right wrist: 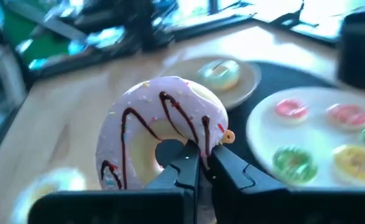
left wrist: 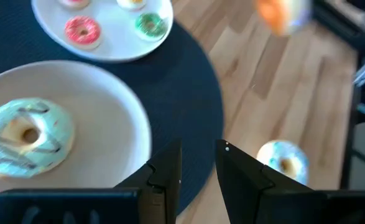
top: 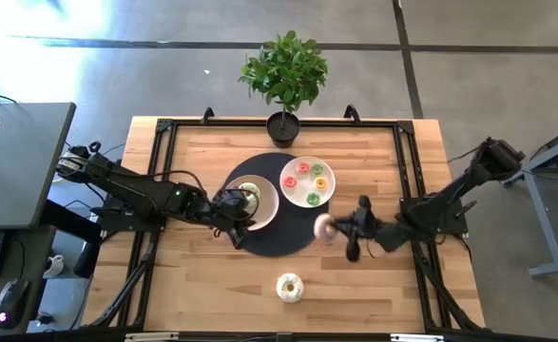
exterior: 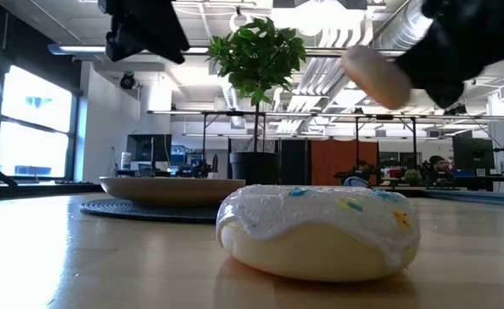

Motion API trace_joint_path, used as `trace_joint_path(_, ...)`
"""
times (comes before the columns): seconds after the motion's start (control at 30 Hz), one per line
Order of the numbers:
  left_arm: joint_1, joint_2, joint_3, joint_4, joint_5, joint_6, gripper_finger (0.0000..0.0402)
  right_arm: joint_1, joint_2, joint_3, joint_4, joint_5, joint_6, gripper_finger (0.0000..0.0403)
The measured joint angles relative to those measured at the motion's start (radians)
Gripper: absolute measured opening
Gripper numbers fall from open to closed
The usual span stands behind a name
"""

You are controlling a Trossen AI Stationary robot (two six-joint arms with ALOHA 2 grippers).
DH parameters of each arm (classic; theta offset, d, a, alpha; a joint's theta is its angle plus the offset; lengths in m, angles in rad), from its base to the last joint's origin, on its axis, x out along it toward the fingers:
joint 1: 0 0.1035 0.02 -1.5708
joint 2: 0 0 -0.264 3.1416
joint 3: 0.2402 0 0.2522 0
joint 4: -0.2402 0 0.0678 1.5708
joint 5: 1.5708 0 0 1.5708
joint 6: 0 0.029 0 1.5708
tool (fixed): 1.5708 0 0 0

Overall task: Pick & Place donuts
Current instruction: Put the big purple donut on the left white plate

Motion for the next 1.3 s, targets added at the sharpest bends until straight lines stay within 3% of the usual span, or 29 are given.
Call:
trace_joint_path(0.17,0.000,0.000,0.000,0.071,0.000,0.000,0.0097,-0.161,0.117,0.024,0.215,-0.100,-0.091,0.0007)
trace_joint_path(0.3,0.000,0.000,0.000,0.095,-0.001,0.000,0.0097,-0.266,0.280,0.141,0.239,-0.210,-0.144,0.0009)
trace_joint_path(0.5,0.000,0.000,0.000,0.110,-0.001,0.000,0.0097,-0.374,0.520,0.418,0.075,-0.394,-0.218,0.0008)
trace_joint_path(0.67,0.000,0.000,0.000,0.110,-0.002,0.000,0.0097,-0.447,0.638,0.640,-0.172,-0.399,-0.239,0.0020)
trace_joint_path(0.77,0.000,0.000,0.000,0.109,0.000,0.000,0.0097,-0.487,0.690,0.725,-0.230,-0.404,-0.269,0.0022)
trace_joint_path(1.03,0.000,0.000,0.000,0.111,-0.002,0.000,0.0097,-0.577,0.799,0.763,-0.210,-0.526,-0.253,0.0026)
trace_joint_path(1.3,0.000,0.000,0.000,0.108,-0.010,0.087,0.0097,-0.609,0.828,0.761,-0.161,-0.511,-0.257,0.0054)
